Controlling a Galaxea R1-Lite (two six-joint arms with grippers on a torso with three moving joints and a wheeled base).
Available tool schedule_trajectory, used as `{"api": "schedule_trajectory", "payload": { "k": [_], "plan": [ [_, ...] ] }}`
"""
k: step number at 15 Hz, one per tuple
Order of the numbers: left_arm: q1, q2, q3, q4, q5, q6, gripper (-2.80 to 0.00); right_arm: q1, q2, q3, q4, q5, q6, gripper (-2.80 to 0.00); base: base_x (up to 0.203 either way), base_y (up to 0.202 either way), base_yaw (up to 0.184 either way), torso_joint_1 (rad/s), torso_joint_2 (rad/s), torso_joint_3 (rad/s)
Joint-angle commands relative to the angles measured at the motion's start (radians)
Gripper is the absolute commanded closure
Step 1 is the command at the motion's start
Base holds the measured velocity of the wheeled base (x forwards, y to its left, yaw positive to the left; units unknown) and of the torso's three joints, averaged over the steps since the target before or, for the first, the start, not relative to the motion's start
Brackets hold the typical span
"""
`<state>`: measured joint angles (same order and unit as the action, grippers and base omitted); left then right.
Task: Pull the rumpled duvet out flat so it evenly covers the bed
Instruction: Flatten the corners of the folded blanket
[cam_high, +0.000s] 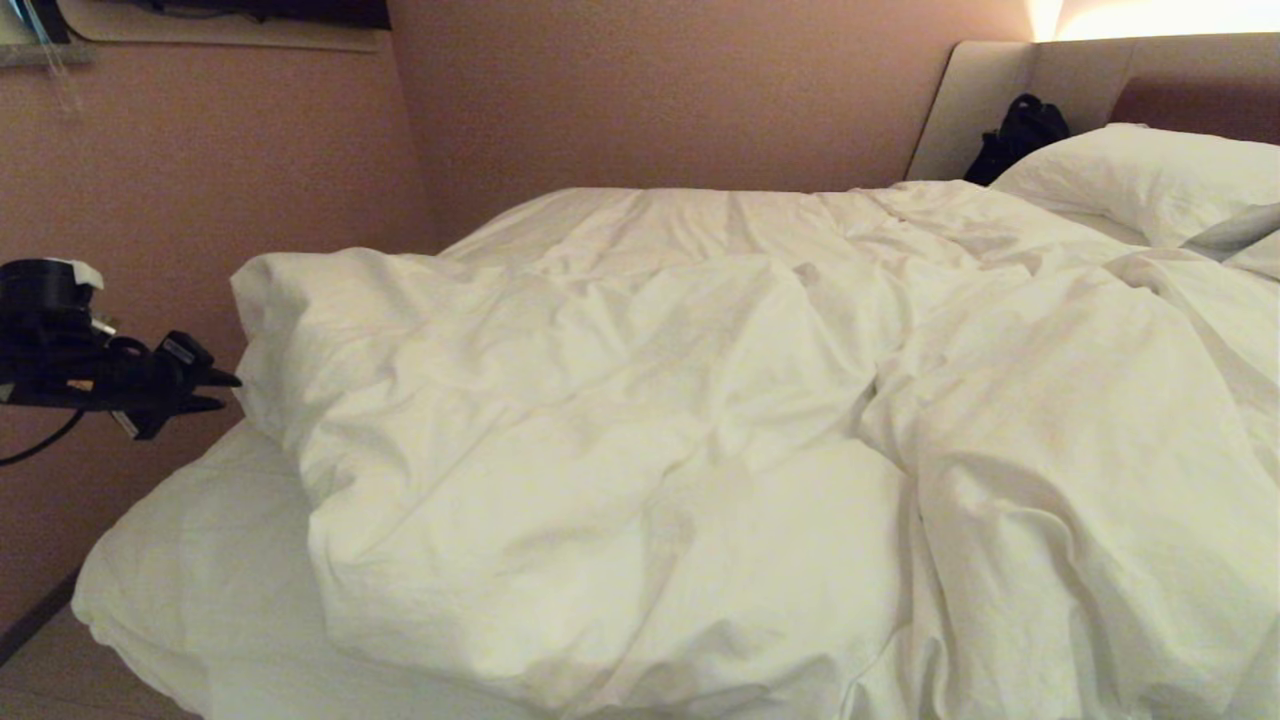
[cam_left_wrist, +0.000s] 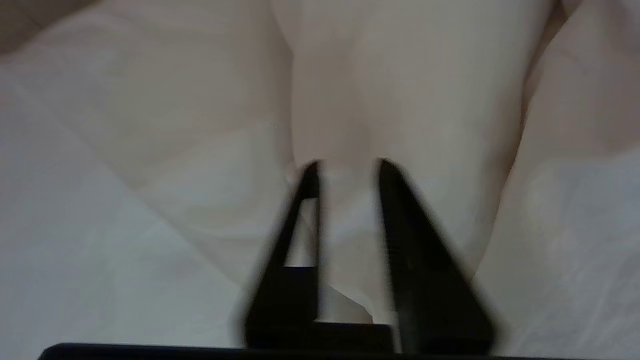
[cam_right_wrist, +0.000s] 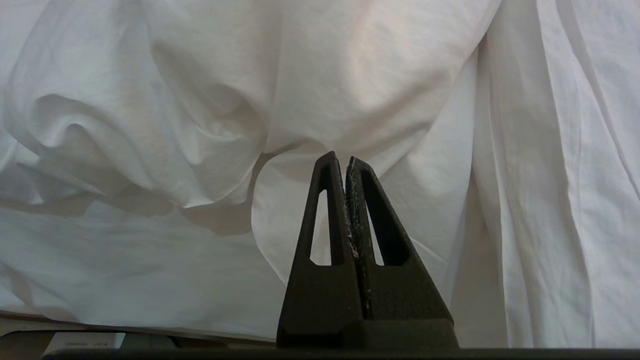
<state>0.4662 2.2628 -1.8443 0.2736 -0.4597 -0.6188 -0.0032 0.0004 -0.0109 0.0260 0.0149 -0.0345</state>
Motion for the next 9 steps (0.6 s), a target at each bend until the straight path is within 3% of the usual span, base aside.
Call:
{"api": "schedule_trajectory", "payload": {
  "k": [1, 4, 9],
  "plan": [
    [0.0, 0.009, -0.003, -0.001, -0.019, -0.005, -2.8, 0.0, 0.0, 0.0, 0.0, 0.0, -0.001, 0.0, 0.0, 0.0, 0.0, 0.0, 0.0, 0.0],
    [0.0, 0.01, -0.009, 0.0, -0.112, -0.013, -2.8, 0.0, 0.0, 0.0, 0.0, 0.0, -0.001, 0.0, 0.0, 0.0, 0.0, 0.0, 0.0, 0.0],
    [-0.003, 0.031, -0.01, -0.003, -0.122, -0.012, -2.8, 0.0, 0.0, 0.0, 0.0, 0.0, -0.001, 0.0, 0.0, 0.0, 0.0, 0.0, 0.0, 0.0]
  ]
}}
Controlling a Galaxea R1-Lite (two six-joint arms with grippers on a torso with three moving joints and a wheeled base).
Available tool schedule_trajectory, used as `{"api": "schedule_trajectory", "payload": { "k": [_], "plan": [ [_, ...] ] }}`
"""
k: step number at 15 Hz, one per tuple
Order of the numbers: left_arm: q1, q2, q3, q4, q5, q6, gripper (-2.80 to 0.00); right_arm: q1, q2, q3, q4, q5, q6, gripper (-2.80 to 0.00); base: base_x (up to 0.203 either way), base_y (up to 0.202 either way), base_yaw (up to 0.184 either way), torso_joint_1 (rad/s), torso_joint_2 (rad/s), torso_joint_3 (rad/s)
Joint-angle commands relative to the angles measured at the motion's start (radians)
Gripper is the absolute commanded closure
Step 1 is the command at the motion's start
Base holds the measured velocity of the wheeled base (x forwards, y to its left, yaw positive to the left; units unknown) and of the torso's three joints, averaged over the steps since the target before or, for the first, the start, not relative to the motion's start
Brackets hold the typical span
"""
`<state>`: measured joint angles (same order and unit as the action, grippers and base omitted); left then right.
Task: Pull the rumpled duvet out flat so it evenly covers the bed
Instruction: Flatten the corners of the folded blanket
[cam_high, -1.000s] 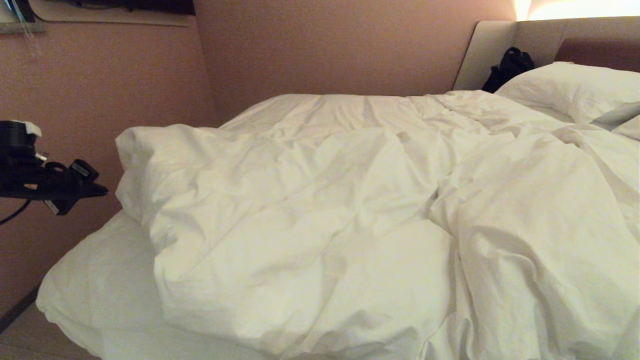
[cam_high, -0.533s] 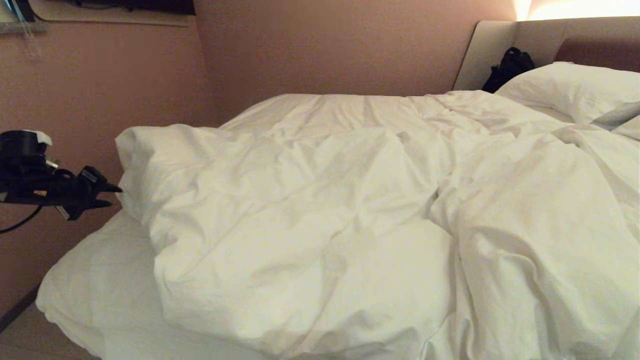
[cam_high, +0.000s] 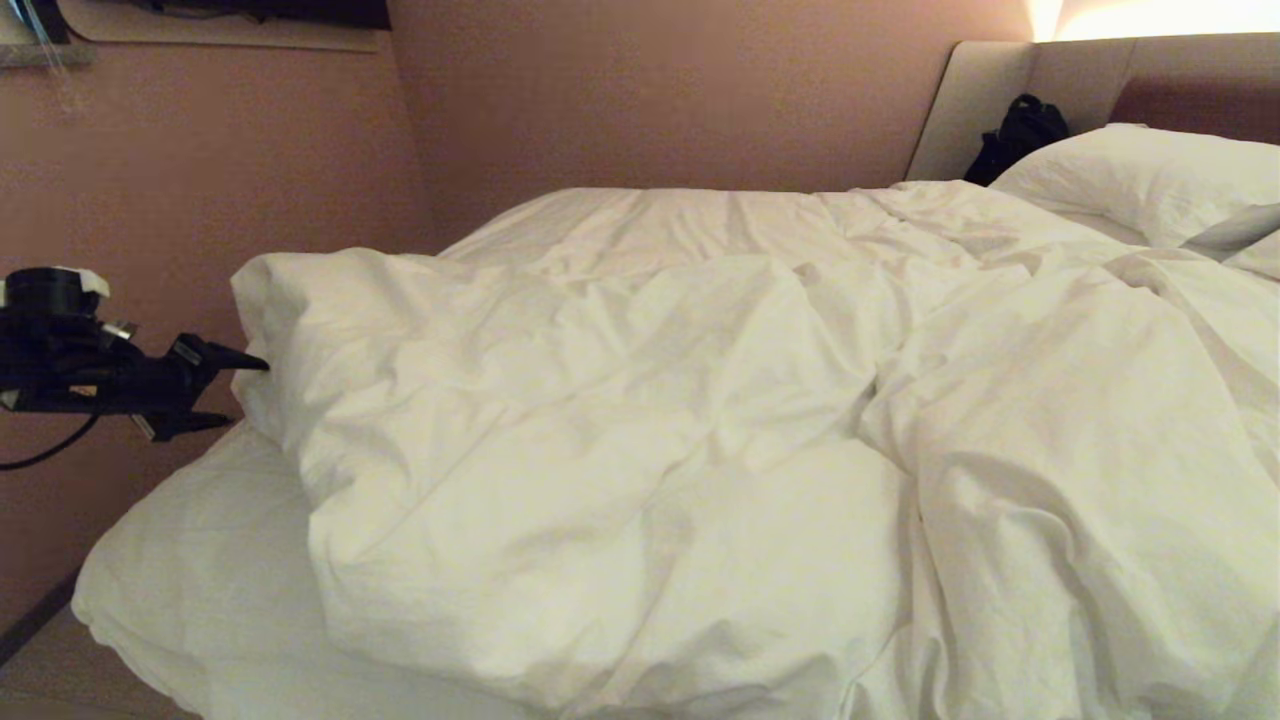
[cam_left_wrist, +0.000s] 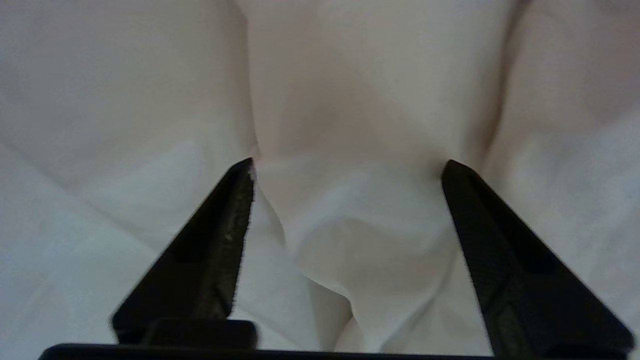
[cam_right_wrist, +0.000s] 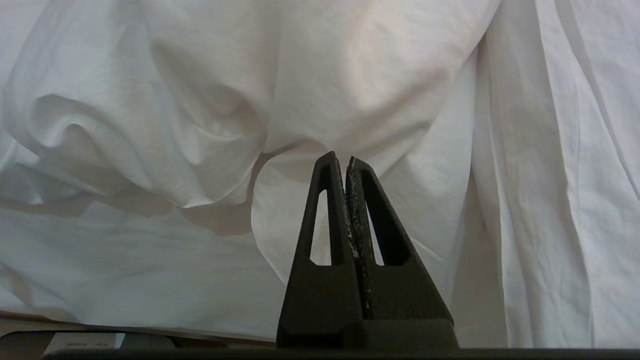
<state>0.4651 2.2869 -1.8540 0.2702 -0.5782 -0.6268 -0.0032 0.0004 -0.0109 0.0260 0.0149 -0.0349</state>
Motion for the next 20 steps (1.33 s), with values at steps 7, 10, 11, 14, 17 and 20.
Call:
{"api": "schedule_trajectory", "payload": {
  "k": [7, 10, 11, 14, 17, 20],
  "plan": [
    [-0.056, 0.06, -0.009, -0.015, -0.001, -0.062, -2.8, 0.0, 0.0, 0.0, 0.0, 0.0, 0.0, 0.0, 0.0, 0.0, 0.0, 0.0, 0.0, 0.0],
    [-0.072, 0.074, -0.023, -0.026, -0.002, -0.093, -2.8, 0.0, 0.0, 0.0, 0.0, 0.0, 0.0, 0.0, 0.0, 0.0, 0.0, 0.0, 0.0, 0.0],
    [-0.082, 0.075, -0.032, -0.026, -0.001, -0.093, -2.8, 0.0, 0.0, 0.0, 0.0, 0.0, 0.0, 0.0, 0.0, 0.0, 0.0, 0.0, 0.0, 0.0],
    [-0.122, 0.079, -0.044, -0.028, 0.008, -0.094, -2.8, 0.0, 0.0, 0.0, 0.0, 0.0, 0.0, 0.0, 0.0, 0.0, 0.0, 0.0, 0.0, 0.0],
    [-0.155, 0.106, -0.062, -0.045, 0.011, -0.097, -2.8, 0.0, 0.0, 0.0, 0.0, 0.0, 0.0, 0.0, 0.0, 0.0, 0.0, 0.0, 0.0, 0.0],
    [-0.16, 0.128, -0.063, -0.071, 0.012, -0.093, -2.8, 0.0, 0.0, 0.0, 0.0, 0.0, 0.0, 0.0, 0.0, 0.0, 0.0, 0.0, 0.0, 0.0]
  ]
}}
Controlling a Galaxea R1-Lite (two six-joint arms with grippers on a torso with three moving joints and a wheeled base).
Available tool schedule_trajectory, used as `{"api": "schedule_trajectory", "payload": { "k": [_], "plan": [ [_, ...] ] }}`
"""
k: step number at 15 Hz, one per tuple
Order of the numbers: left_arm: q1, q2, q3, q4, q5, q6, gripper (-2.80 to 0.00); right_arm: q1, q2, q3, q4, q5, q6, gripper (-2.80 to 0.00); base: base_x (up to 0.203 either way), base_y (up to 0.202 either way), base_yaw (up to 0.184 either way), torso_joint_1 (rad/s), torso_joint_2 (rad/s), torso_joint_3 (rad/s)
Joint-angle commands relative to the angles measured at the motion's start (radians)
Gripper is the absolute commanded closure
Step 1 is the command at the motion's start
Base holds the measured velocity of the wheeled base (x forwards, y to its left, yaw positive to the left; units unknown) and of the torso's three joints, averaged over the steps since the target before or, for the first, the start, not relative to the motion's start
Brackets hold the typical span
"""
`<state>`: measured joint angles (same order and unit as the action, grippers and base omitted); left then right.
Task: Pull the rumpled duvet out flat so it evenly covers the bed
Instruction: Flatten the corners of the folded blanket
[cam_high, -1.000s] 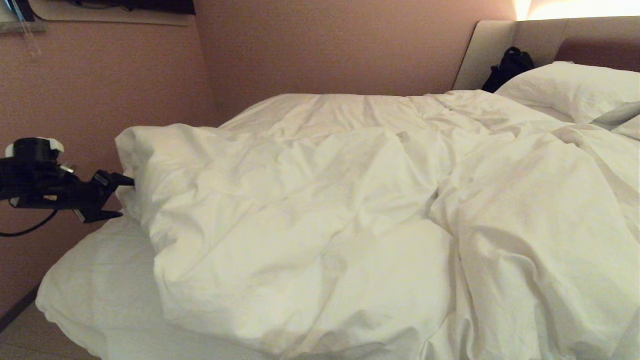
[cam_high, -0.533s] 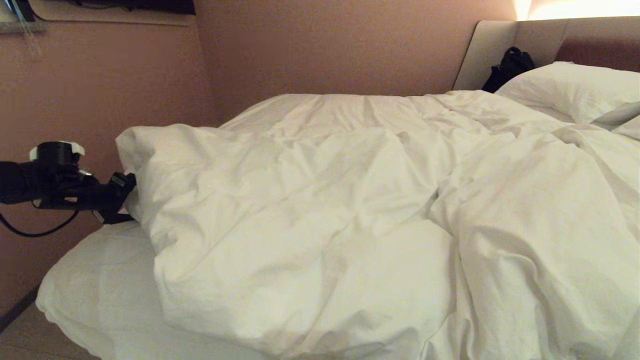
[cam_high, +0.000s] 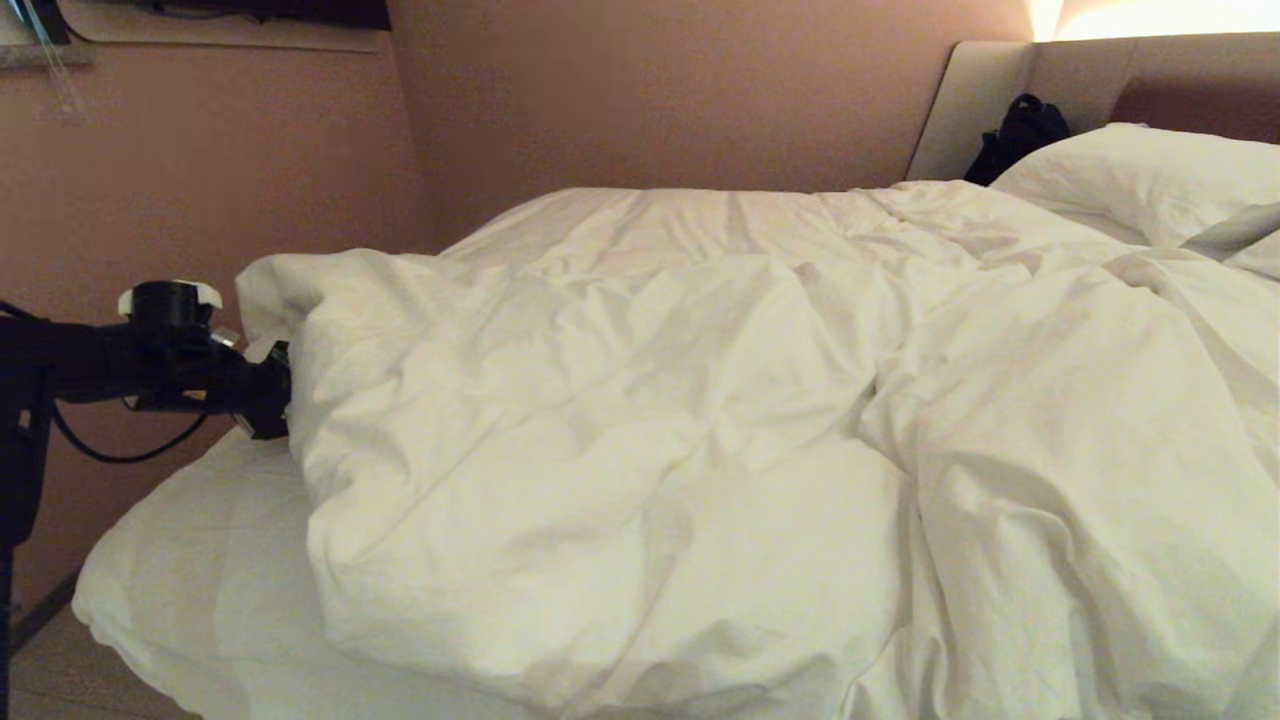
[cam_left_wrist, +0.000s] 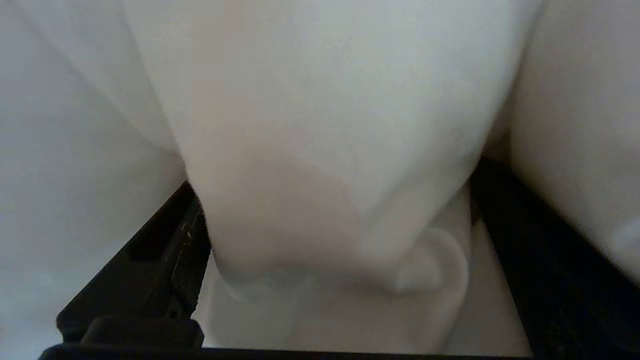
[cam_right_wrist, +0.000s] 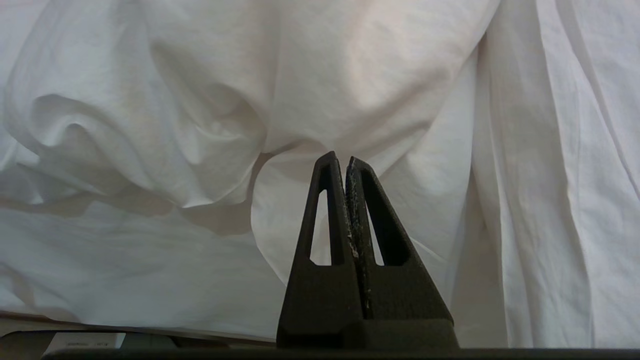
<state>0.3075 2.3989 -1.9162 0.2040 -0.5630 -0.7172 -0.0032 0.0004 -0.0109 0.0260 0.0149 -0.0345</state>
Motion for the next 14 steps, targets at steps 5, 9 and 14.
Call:
{"api": "schedule_trajectory", "payload": {
  "k": [5, 9, 14],
  "plan": [
    [-0.004, 0.025, 0.0, -0.009, 0.009, -0.002, -2.8, 0.0, 0.0, 0.0, 0.0, 0.0, -0.001, 0.0, 0.0, 0.0, 0.0, 0.0, 0.0, 0.0],
    [-0.004, 0.02, 0.0, -0.003, 0.011, -0.004, 0.0, 0.0, 0.0, 0.0, 0.0, 0.0, -0.001, 0.0, 0.0, 0.0, 0.0, 0.0, 0.0, 0.0],
    [-0.002, 0.008, 0.002, 0.002, 0.011, -0.002, 0.0, 0.0, 0.0, 0.0, 0.0, 0.0, -0.001, 0.0, 0.0, 0.0, 0.0, 0.0, 0.0, 0.0]
  ]
}}
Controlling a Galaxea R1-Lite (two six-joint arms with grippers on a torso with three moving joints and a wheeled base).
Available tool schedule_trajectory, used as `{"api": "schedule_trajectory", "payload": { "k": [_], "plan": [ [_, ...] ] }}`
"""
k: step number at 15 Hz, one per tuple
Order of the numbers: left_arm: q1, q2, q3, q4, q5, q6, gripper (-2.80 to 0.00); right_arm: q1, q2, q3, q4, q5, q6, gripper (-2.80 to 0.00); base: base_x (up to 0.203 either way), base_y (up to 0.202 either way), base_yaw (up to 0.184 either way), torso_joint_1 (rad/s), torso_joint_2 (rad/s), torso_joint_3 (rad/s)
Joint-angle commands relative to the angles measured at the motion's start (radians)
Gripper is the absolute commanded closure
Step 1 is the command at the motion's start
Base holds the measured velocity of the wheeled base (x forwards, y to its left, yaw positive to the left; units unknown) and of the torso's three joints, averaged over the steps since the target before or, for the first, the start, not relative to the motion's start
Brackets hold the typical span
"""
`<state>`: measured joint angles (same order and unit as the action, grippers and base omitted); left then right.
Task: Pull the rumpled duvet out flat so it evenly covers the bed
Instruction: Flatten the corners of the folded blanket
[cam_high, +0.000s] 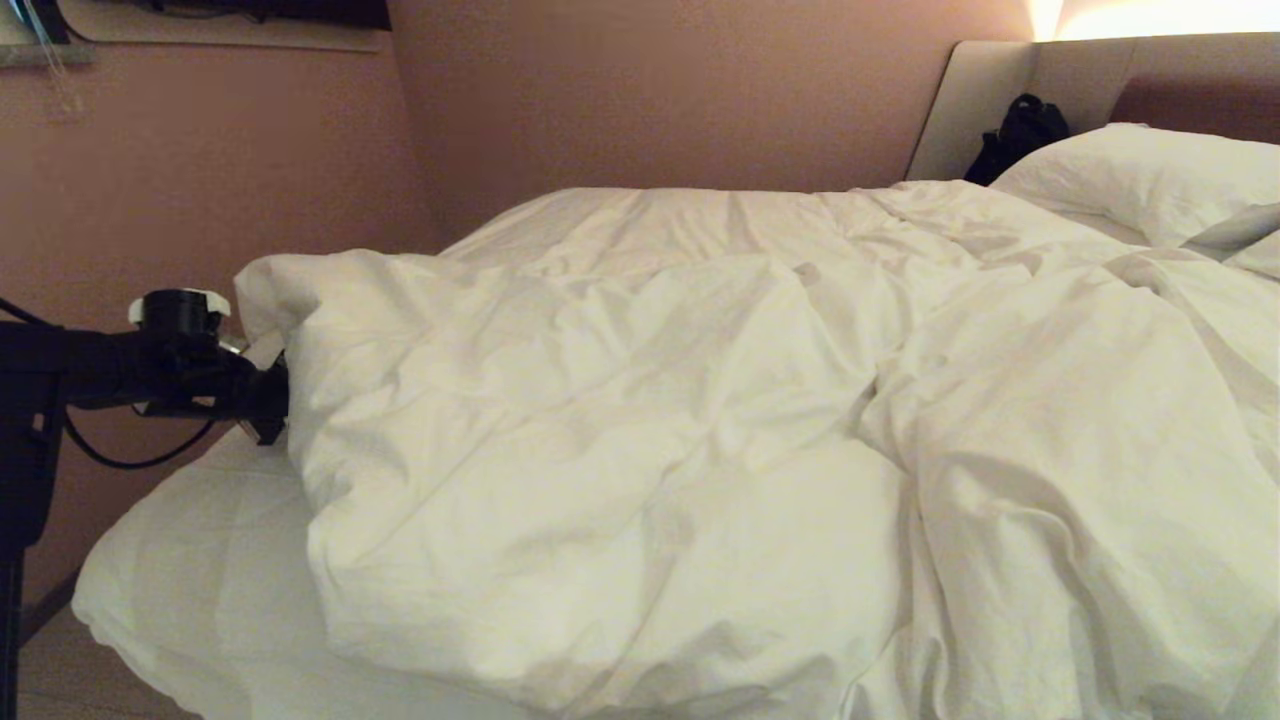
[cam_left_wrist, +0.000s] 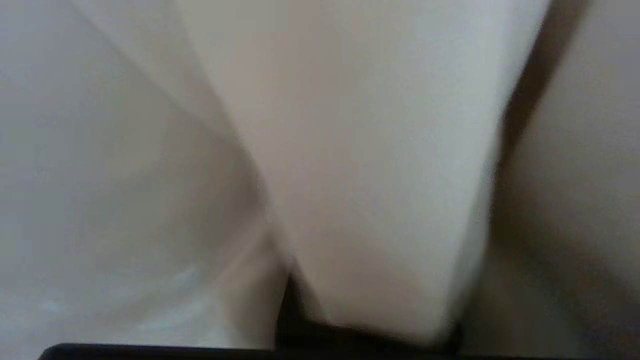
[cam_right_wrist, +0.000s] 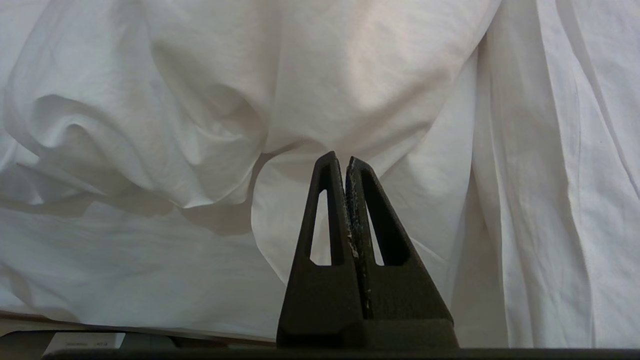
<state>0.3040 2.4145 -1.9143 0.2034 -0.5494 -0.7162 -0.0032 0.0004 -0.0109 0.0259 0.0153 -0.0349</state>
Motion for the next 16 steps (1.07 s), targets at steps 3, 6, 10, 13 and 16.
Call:
{"api": "schedule_trajectory", "payload": {
  "k": [3, 6, 10, 13, 16],
  "plan": [
    [0.001, -0.02, 0.001, 0.006, -0.003, -0.005, 0.0, 0.0, 0.0, 0.0, 0.0, 0.0, 0.001, 0.0, 0.0, 0.0, 0.0, 0.0, 0.0, 0.0],
    [0.015, -0.059, 0.005, 0.032, 0.0, -0.006, 0.0, 0.0, 0.0, 0.0, 0.0, 0.0, 0.0, 0.0, 0.0, 0.0, 0.0, 0.0, 0.0, 0.0],
    [0.078, -0.13, 0.008, 0.09, 0.0, -0.004, 0.0, 0.0, 0.0, 0.0, 0.0, 0.0, 0.0, 0.0, 0.0, 0.0, 0.0, 0.0, 0.0, 0.0],
    [0.142, -0.194, 0.01, 0.148, 0.007, 0.003, 0.0, 0.0, 0.0, 0.0, 0.0, 0.0, 0.0, 0.0, 0.0, 0.0, 0.0, 0.0, 0.0, 0.0],
    [0.224, -0.274, 0.011, 0.197, 0.012, 0.017, 0.0, 0.0, 0.0, 0.0, 0.0, 0.0, 0.0, 0.0, 0.0, 0.0, 0.0, 0.0, 0.0, 0.0]
  ]
}}
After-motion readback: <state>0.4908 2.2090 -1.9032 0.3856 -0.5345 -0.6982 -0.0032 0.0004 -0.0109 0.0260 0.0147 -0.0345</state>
